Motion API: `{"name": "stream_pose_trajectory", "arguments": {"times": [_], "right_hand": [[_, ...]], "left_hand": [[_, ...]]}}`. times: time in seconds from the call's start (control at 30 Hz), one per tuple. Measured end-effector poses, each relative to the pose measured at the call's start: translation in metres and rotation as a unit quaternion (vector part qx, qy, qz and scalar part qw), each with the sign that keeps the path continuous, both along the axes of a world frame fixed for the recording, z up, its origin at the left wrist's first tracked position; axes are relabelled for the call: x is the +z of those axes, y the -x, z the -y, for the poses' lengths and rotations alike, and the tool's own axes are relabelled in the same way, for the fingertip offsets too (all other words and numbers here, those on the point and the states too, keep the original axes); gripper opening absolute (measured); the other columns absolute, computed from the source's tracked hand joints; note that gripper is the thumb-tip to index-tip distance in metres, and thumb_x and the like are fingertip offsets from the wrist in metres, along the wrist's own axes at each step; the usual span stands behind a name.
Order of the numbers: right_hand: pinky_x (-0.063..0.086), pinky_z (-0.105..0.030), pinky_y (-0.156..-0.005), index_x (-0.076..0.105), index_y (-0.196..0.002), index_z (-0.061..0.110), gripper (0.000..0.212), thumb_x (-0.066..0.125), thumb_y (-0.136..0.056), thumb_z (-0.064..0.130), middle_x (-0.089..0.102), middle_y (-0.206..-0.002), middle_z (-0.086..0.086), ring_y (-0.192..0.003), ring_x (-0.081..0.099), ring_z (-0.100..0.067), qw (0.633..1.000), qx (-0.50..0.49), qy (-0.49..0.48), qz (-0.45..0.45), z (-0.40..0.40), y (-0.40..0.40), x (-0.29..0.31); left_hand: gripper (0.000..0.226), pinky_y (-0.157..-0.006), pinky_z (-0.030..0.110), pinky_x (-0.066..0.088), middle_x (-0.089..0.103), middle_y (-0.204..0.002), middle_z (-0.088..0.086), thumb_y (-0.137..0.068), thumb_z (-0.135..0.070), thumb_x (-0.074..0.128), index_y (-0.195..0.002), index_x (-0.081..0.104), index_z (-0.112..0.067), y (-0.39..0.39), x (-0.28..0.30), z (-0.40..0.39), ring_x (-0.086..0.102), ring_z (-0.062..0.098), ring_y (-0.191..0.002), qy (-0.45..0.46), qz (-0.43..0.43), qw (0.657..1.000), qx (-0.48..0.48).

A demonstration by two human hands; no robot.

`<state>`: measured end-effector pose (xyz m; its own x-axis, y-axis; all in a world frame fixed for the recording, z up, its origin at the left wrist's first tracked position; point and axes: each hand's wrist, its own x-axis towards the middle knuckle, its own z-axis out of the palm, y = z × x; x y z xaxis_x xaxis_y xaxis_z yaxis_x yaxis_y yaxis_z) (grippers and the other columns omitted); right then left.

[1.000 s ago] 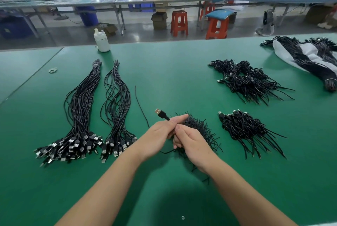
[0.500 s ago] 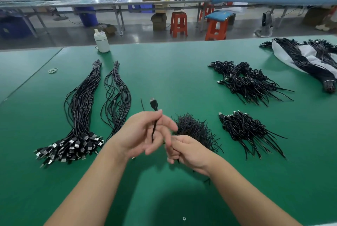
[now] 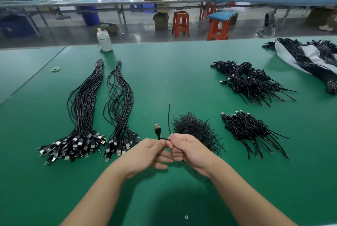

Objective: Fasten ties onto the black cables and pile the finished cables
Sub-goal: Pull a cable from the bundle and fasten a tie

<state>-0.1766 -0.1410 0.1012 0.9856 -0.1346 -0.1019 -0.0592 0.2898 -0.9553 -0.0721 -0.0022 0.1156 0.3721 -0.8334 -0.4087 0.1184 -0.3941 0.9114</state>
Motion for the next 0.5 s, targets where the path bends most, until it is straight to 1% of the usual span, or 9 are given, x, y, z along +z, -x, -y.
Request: {"name": "stream_pose_trajectory", "arguments": {"times": [0.07, 0.13, 0.17, 0.2, 0.27, 0.3, 0.37, 0.43, 0.5], "right_hand": [[0.018, -0.025, -0.052, 0.057, -0.068, 0.023, 0.035, 0.047, -0.099, 0.037, 0.024, -0.059, 0.002, -0.055, 0.018, -0.012, 0.999, 0.007, 0.031, 0.005, 0.0, 0.001, 0.001], [0.018, -0.022, -0.049, 0.058, -0.072, 0.022, 0.033, 0.047, -0.099, 0.037, 0.026, -0.058, 0.006, -0.052, 0.018, -0.01, 1.0, 0.015, 0.025, 0.007, -0.001, 0.001, 0.0], [0.019, -0.021, -0.048, 0.059, -0.073, 0.022, 0.032, 0.048, -0.099, 0.037, 0.027, -0.057, 0.008, -0.051, 0.019, -0.008, 1.0, 0.016, 0.017, 0.009, -0.001, 0.002, -0.001], [0.019, -0.02, -0.048, 0.061, -0.075, 0.022, 0.032, 0.048, -0.1, 0.037, 0.029, -0.057, 0.01, -0.05, 0.02, -0.008, 1.0, 0.014, 0.012, 0.01, -0.001, 0.002, -0.002], [0.02, -0.02, -0.048, 0.066, -0.079, 0.022, 0.032, 0.046, -0.1, 0.035, 0.031, -0.057, 0.011, -0.051, 0.02, -0.008, 1.0, 0.009, 0.011, 0.009, -0.001, 0.003, -0.004], [0.019, -0.021, -0.049, 0.066, -0.081, 0.02, 0.032, 0.046, -0.1, 0.035, 0.029, -0.058, 0.009, -0.052, 0.019, -0.009, 1.0, 0.006, 0.014, 0.008, 0.0, 0.003, -0.005], [0.018, -0.024, -0.051, 0.06, -0.078, 0.016, 0.032, 0.047, -0.101, 0.036, 0.026, -0.059, 0.006, -0.053, 0.018, -0.011, 1.0, 0.002, 0.017, 0.006, -0.002, 0.003, -0.007], [0.016, -0.027, -0.052, 0.055, -0.073, 0.02, 0.034, 0.047, -0.103, 0.034, 0.025, -0.057, 0.005, -0.054, 0.017, -0.012, 1.0, 0.004, 0.02, 0.008, -0.009, 0.003, -0.009], [0.013, -0.031, -0.054, 0.053, -0.072, 0.019, 0.033, 0.045, -0.103, 0.032, 0.024, -0.057, 0.004, -0.054, 0.017, -0.013, 0.999, -0.003, 0.035, 0.003, -0.019, 0.001, -0.013]], "left_hand": [[0.041, -0.102, 0.042, 0.052, 0.074, -0.109, 0.01, -0.109, -0.024, 0.031, -0.104, 0.067, -0.005, 0.005, -0.008, 0.0, 0.068, 0.024, -0.111, 0.043, 0.013, 0.999, 0.029], [0.046, -0.106, 0.039, 0.049, 0.074, -0.091, -0.008, -0.108, -0.023, 0.031, -0.085, 0.07, -0.024, 0.007, -0.011, -0.002, 0.068, 0.01, -0.1, 0.079, 0.038, 0.995, 0.042], [0.048, -0.106, 0.038, 0.048, 0.071, -0.084, -0.015, -0.108, -0.023, 0.031, -0.08, 0.07, -0.03, 0.007, -0.011, -0.003, 0.065, 0.002, -0.092, 0.086, 0.051, 0.994, 0.036], [0.048, -0.106, 0.037, 0.048, 0.07, -0.083, -0.017, -0.107, -0.024, 0.032, -0.081, 0.07, -0.033, 0.006, -0.011, -0.004, 0.064, -0.001, -0.09, 0.096, 0.056, 0.993, 0.024], [0.039, -0.107, 0.035, 0.047, 0.074, -0.104, -0.006, -0.106, -0.027, 0.034, -0.099, 0.073, -0.026, 0.002, -0.015, -0.004, 0.066, 0.009, -0.108, 0.125, 0.031, 0.992, 0.014], [0.036, -0.108, 0.035, 0.045, 0.072, -0.115, 0.003, -0.104, -0.028, 0.035, -0.113, 0.069, -0.019, 0.0, -0.018, -0.004, 0.063, 0.017, -0.119, 0.143, 0.005, 0.989, 0.021], [0.042, -0.11, 0.036, 0.043, 0.07, -0.121, 0.008, -0.1, -0.032, 0.038, -0.129, 0.058, -0.009, 0.001, -0.022, 0.0, 0.059, 0.022, -0.126, 0.173, -0.039, 0.981, 0.077], [0.044, -0.109, 0.034, 0.044, 0.07, -0.121, 0.01, -0.101, -0.033, 0.035, -0.131, 0.055, -0.006, 0.005, -0.022, 0.009, 0.059, 0.021, -0.126, 0.221, -0.078, 0.959, 0.156], [0.046, -0.103, 0.032, 0.05, 0.069, -0.122, 0.017, -0.105, -0.031, 0.029, -0.127, 0.055, 0.0, 0.005, -0.015, 0.018, 0.061, 0.024, -0.122, 0.289, -0.143, 0.919, 0.226]]}}
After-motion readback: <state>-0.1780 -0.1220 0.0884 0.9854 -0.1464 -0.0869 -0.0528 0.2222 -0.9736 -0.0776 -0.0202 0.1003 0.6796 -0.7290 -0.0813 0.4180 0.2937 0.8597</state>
